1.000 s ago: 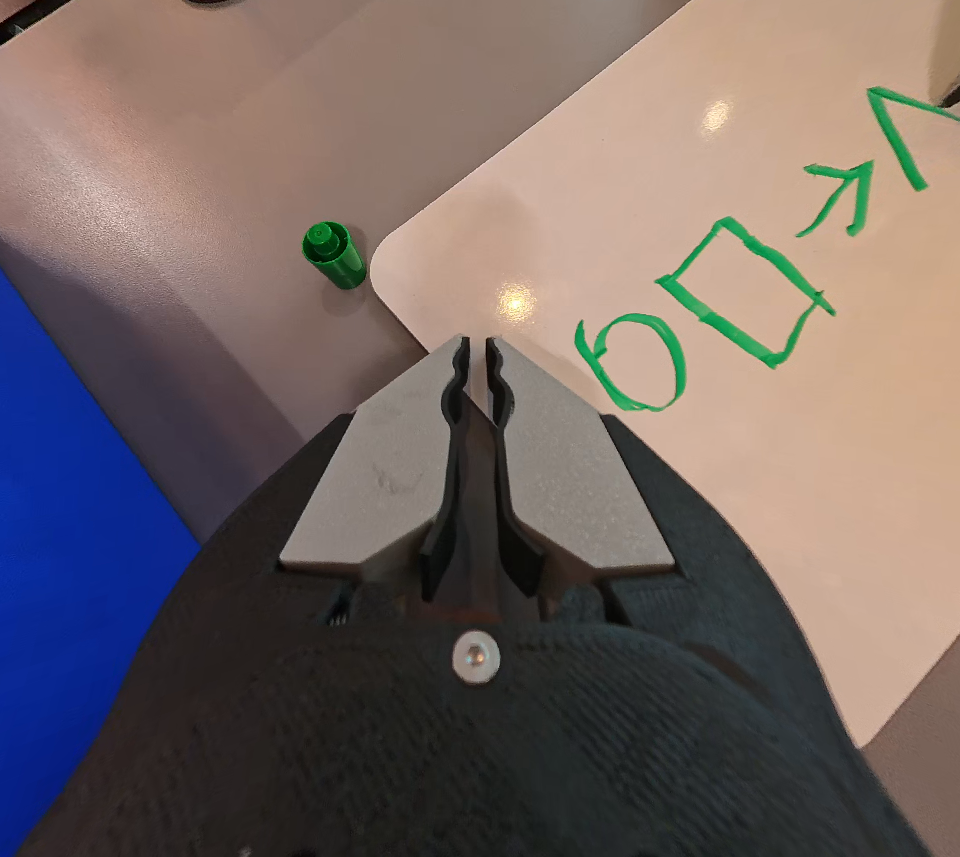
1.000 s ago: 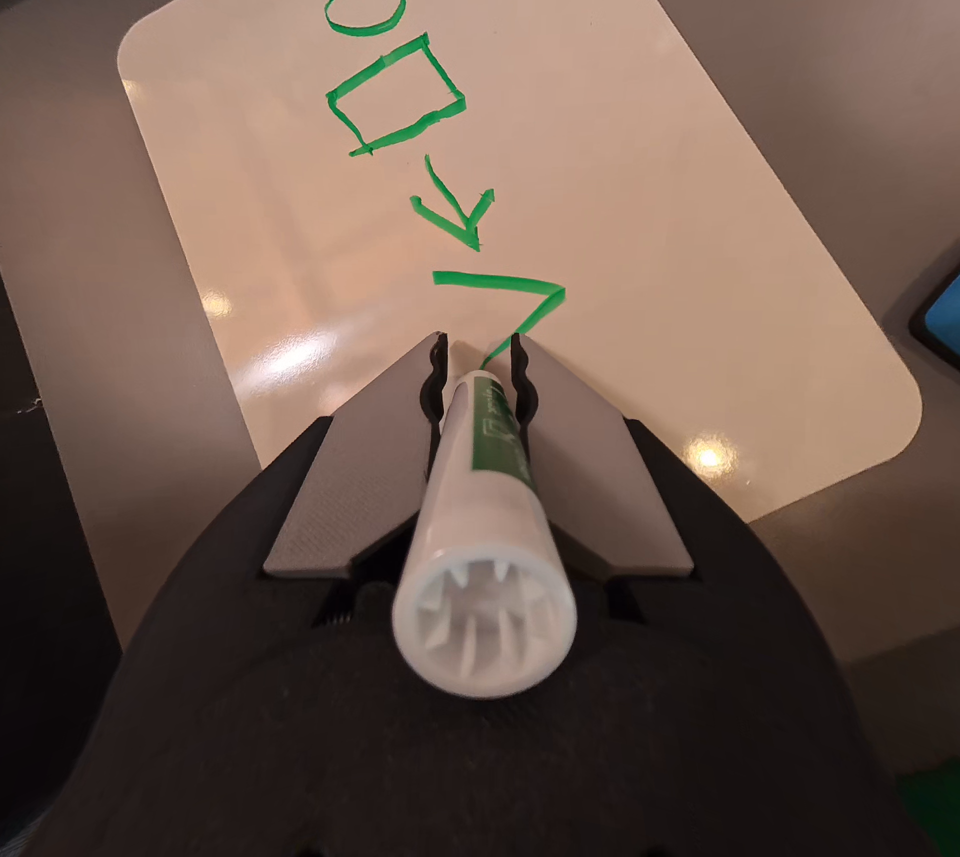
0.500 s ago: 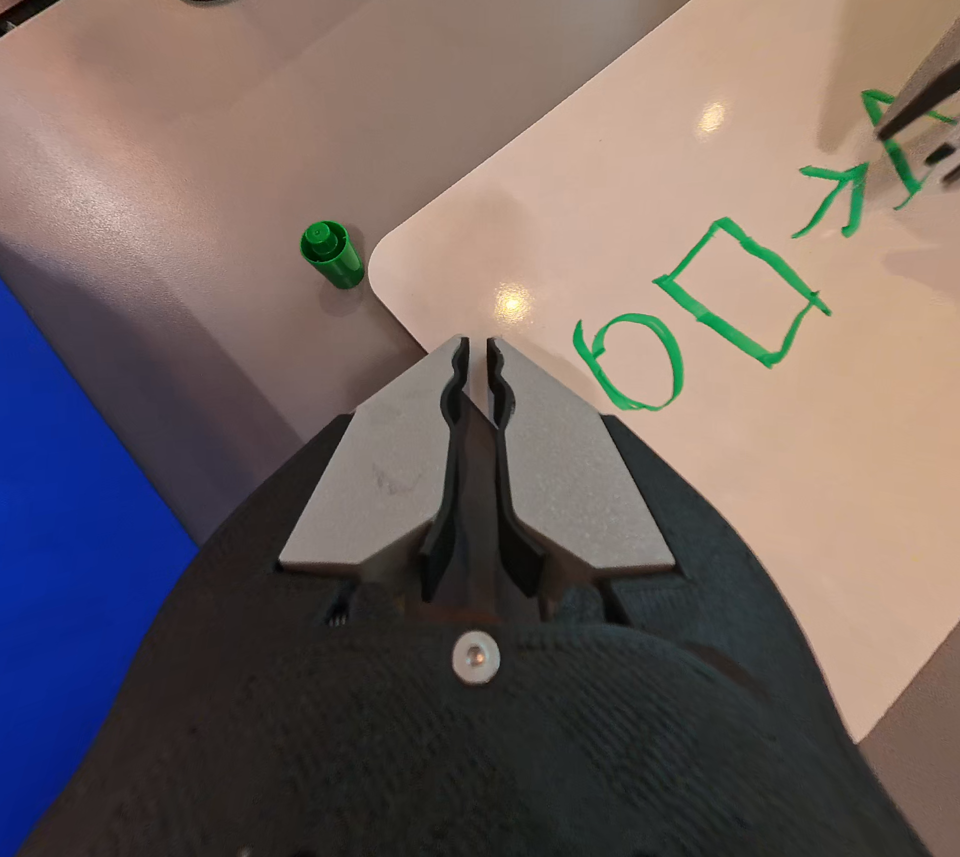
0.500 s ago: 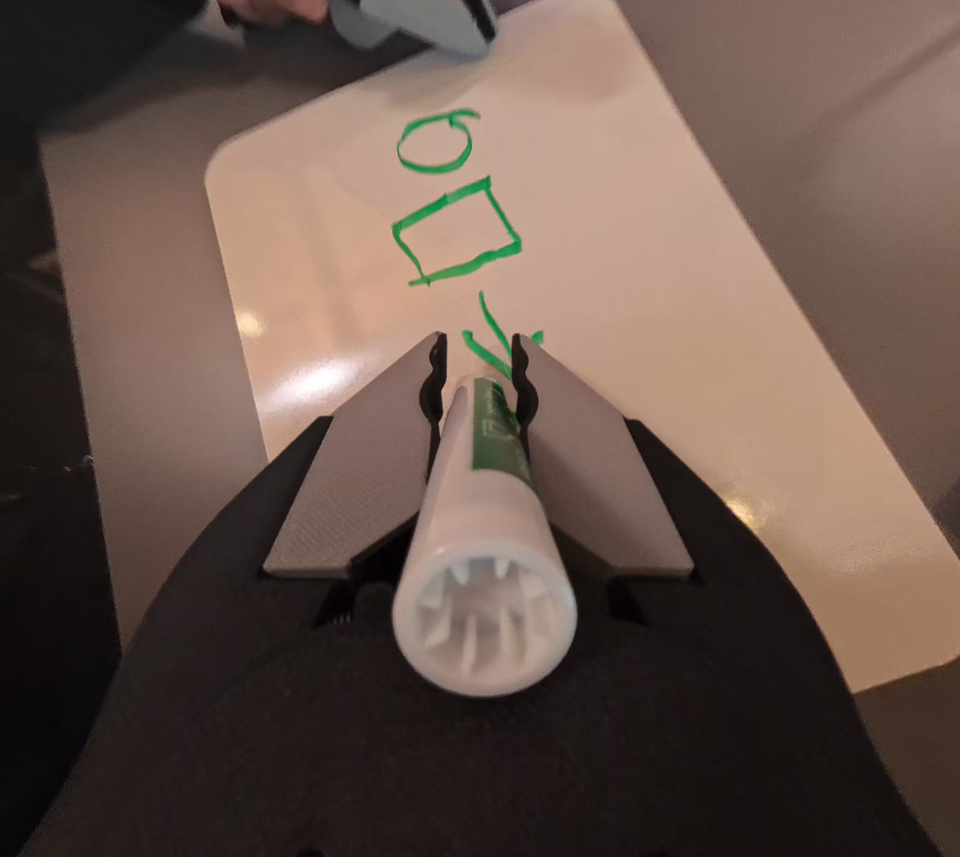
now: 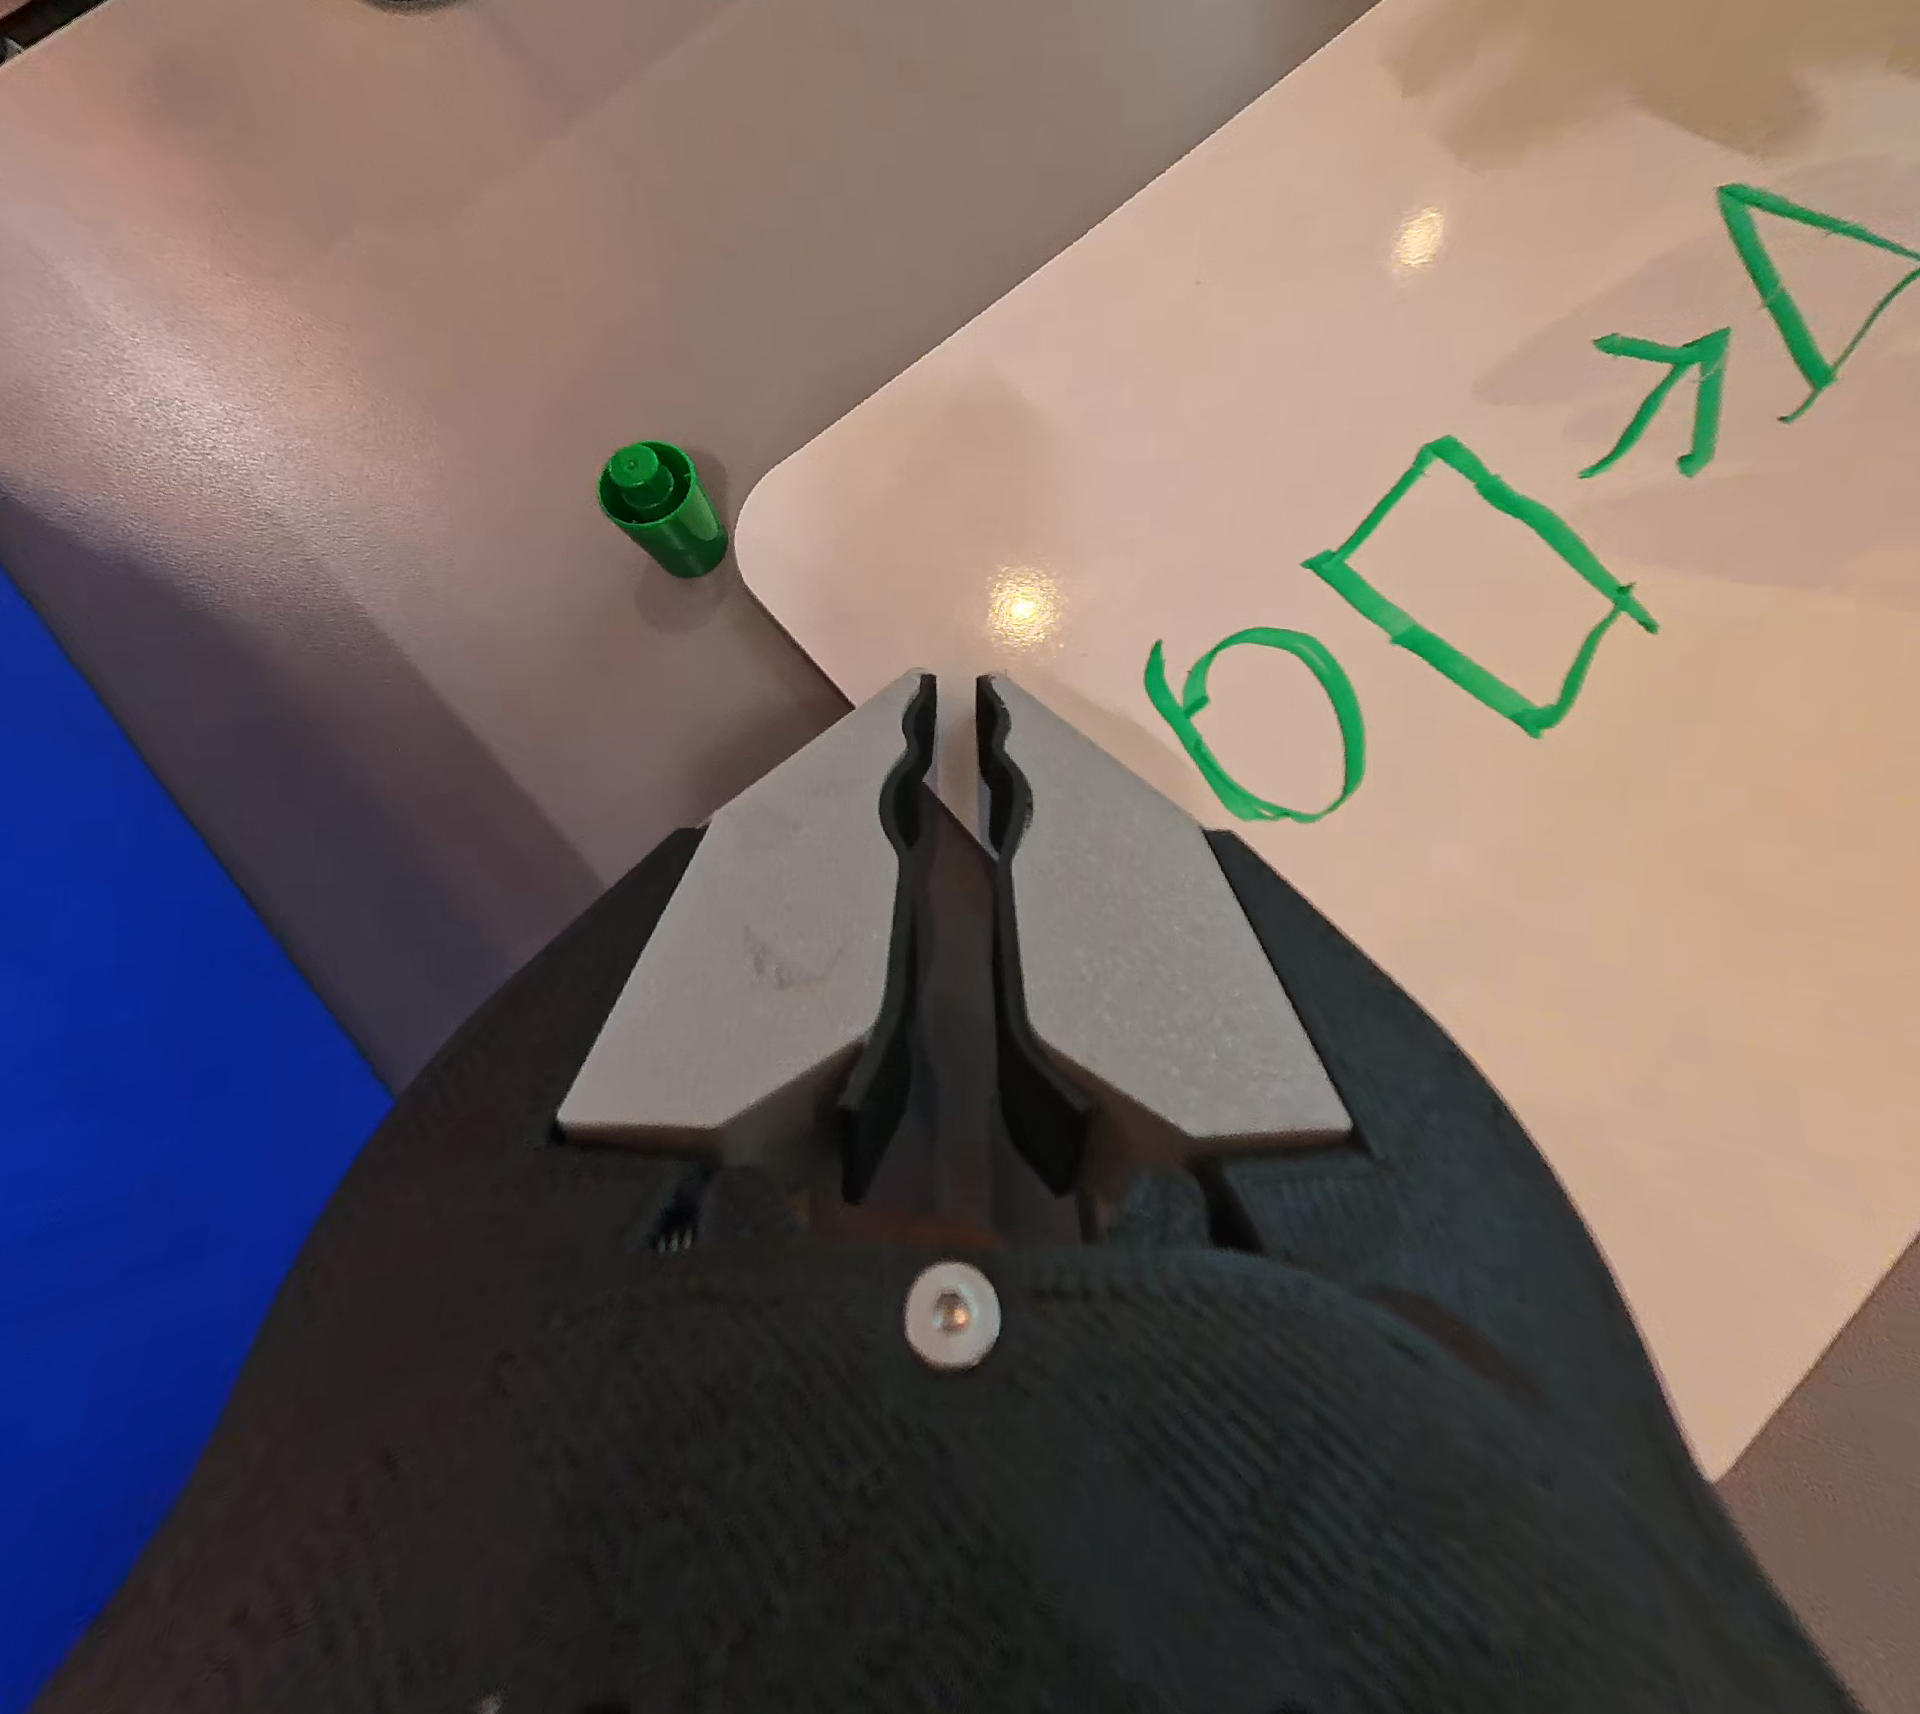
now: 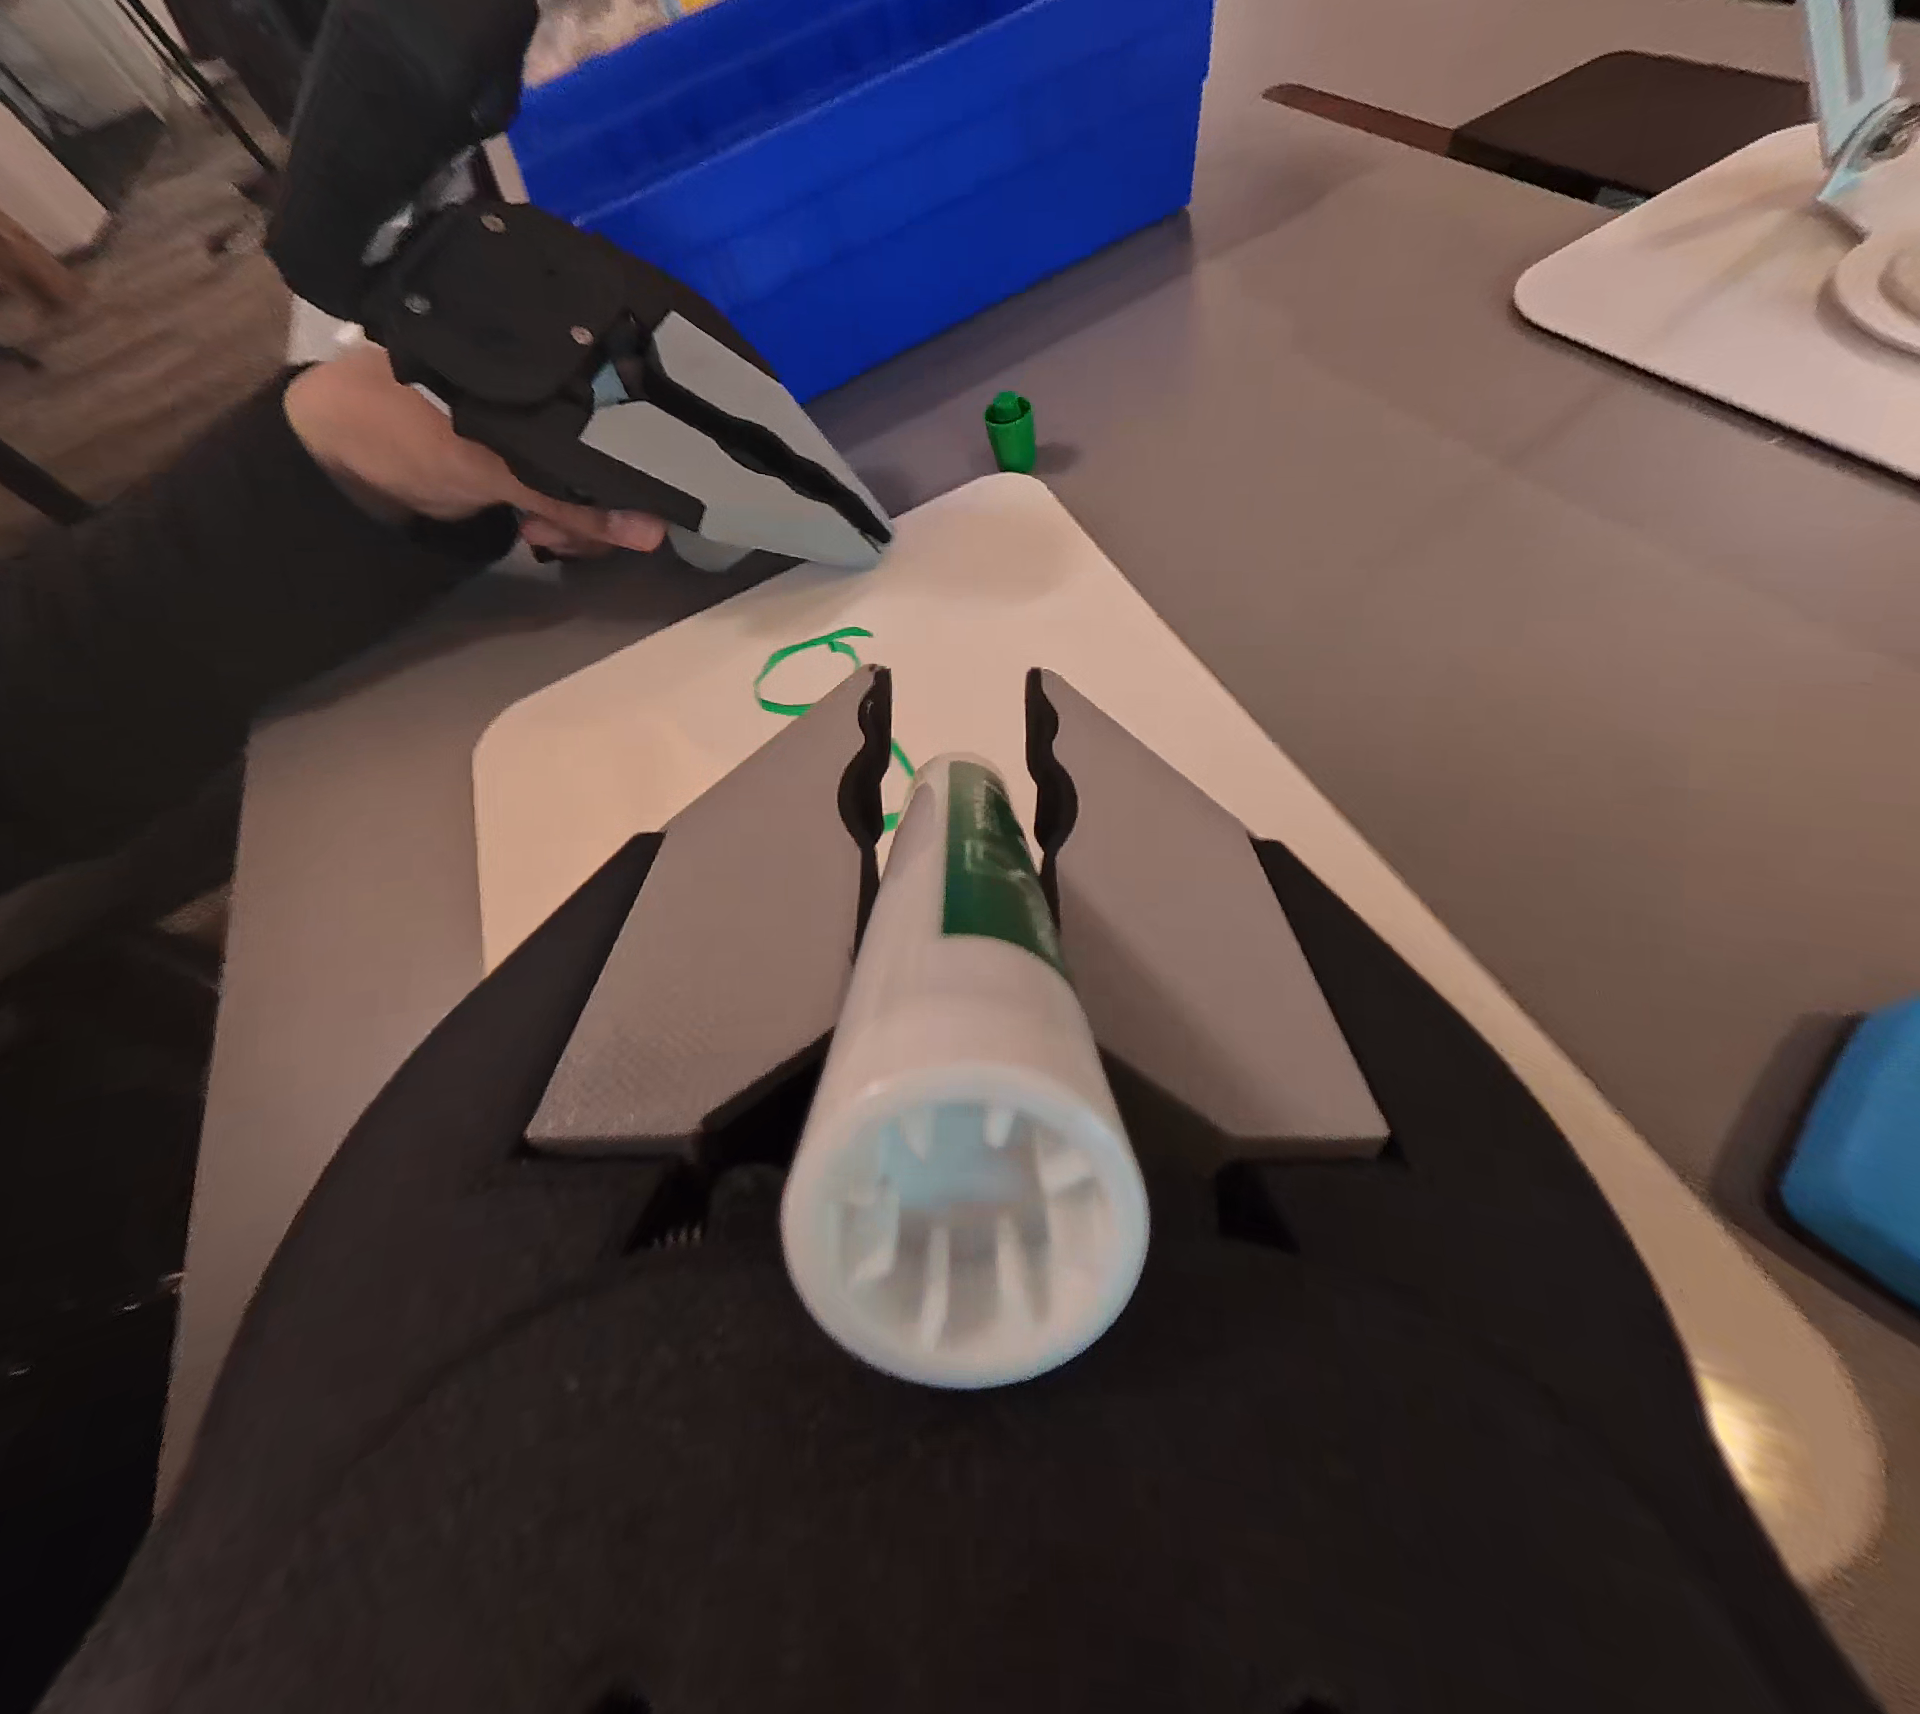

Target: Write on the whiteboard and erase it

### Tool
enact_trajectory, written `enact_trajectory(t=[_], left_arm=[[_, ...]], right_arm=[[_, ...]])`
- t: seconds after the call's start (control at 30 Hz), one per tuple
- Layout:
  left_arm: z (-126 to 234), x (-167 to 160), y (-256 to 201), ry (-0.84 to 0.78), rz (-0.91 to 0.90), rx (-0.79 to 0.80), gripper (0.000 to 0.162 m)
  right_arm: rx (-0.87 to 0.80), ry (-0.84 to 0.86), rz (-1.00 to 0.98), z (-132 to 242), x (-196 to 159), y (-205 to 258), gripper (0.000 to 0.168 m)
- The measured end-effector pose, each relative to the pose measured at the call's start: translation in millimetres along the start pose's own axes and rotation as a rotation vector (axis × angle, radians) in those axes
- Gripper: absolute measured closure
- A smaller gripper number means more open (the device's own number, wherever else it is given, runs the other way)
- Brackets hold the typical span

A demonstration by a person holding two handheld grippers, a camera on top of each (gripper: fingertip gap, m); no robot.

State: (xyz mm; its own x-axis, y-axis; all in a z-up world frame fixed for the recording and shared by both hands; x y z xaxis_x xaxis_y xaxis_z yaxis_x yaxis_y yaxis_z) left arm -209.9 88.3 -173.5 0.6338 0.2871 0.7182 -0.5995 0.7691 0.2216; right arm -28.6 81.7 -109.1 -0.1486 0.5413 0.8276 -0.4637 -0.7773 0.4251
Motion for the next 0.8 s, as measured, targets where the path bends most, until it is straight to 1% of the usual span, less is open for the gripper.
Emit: enact_trajectory(t=[0.1,0.17,0.3,0.4,0.47,0.57,0.6,0.73,0.8], left_arm=[[0,0,0,0.001,-0.011,0.006,0.155],[0,1,-1,0.002,-0.028,0.013,0.155],[1,5,-8,-0.009,-0.086,0.002,0.145],[6,18,-19,-0.091,-0.135,-0.027,0.144],[12,32,-32,-0.182,-0.140,-0.098,0.144],[25,51,-60,-0.341,-0.090,-0.303,0.143],[28,56,-66,-0.374,-0.065,-0.361,0.142],[41,71,-78,-0.488,0.021,-0.494,0.142],[47,74,-83,-0.516,0.044,-0.565,0.139]], right_arm=[[0.119,-0.010,-0.111,2,-9,5,0.145],[0.133,-0.051,-0.147,5,-8,1,0.145],[0.267,-0.116,-0.254,12,1,5,0.145],[0.289,-0.108,-0.258,10,-1,9,0.145],[0.313,-0.097,-0.243,6,-3,15,0.145],[0.395,-0.096,-0.241,1,-3,28,0.145],[0.412,-0.098,-0.241,-1,-3,31,0.145],[0.450,-0.073,-0.229,-9,-8,41,0.145],[0.457,-0.083,-0.213,-12,-7,46,0.144]])
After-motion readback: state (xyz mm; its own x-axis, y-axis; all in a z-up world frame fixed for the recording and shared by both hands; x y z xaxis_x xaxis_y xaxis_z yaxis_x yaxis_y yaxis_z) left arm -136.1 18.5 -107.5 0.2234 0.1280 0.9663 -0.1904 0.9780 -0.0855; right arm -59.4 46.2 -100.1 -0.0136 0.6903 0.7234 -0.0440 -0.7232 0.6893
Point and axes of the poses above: each gripper's, where its closed fingertips meet, z back along the fingers, x out of its top, y = z × x across the jaws, the point moved 4 cm from there along z, back along the fingers, and after that the axes turned 13 degrees about -z, right-handed, at the moved point
